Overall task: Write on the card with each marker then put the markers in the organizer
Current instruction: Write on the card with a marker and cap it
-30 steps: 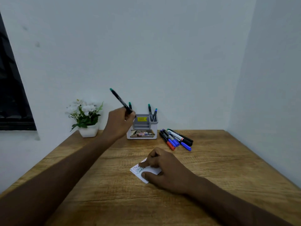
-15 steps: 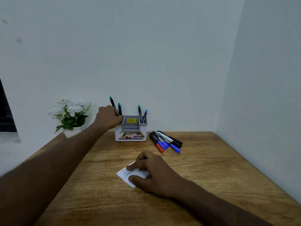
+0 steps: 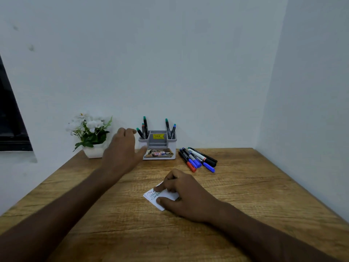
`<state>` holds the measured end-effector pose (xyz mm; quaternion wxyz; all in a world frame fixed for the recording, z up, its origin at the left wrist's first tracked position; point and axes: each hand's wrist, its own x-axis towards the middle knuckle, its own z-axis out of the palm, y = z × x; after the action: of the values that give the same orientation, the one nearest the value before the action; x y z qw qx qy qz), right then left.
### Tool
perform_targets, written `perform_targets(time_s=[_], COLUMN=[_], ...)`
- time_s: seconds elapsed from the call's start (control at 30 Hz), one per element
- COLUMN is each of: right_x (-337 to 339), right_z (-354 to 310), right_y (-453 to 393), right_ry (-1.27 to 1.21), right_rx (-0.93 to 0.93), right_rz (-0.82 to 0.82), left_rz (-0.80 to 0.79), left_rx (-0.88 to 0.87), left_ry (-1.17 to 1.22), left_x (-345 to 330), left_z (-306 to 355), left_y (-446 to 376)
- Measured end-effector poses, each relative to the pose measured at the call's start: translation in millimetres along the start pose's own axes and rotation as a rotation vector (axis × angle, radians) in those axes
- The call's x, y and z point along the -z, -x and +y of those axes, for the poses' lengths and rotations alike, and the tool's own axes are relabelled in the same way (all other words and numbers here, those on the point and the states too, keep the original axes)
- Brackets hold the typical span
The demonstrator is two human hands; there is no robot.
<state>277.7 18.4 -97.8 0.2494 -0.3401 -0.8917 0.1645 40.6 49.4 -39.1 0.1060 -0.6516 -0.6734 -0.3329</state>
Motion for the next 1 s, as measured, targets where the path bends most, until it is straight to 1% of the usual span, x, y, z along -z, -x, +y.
perform_targets(time_s=[0.07,0.17,0.27,0.33,0.4,0.47,0.53,0.63,0.83,0.93,1.0], right_x=[1,7,16,23,30,37,40,39,42,37,38], right_z=[-1,-4,-4,3,16,27,35,36,30,30,28], right_y=[0,-1,-3,-6,-9,-12,-14,-15,-12,-13,-13], right_ry=[0.024,0.047,0.056,0.085,0.160,0.276,0.347,0.394,0.390,0.384,0.358], right_rx=[0.016,0.043,0.009,-0.060,-0.121,-0.171,-0.210,-0.251,-0.280,-0.293,-0.324], right_rz=[0.003,0.032,0.124,0.236,0.329,0.330,0.286,0.220,0.271,0.216,0.208], left_rz=[-0.017,-0.087,-0.160,-0.236,-0.333,-0.453,-0.540,-0.555,-0.537,-0.522,-0.505], left_rx=[-0.035,-0.074,-0.123,-0.227,-0.394,-0.529,-0.585,-0.608,-0.622,-0.637,-0.646], left_ry=[0.001,-0.032,0.098,0.206,0.281,0.282,0.245,0.210,0.236,0.250,0.271], left_x=[-2,-5,-5,-4,-3,-6,-11,-12,-11,-11,-11], left_z=[4,1,-3,-5,-6,-6,-7,-7,-9,-7,-8], left_y=[25,49,58,58,58,60,62,61,61,61,60])
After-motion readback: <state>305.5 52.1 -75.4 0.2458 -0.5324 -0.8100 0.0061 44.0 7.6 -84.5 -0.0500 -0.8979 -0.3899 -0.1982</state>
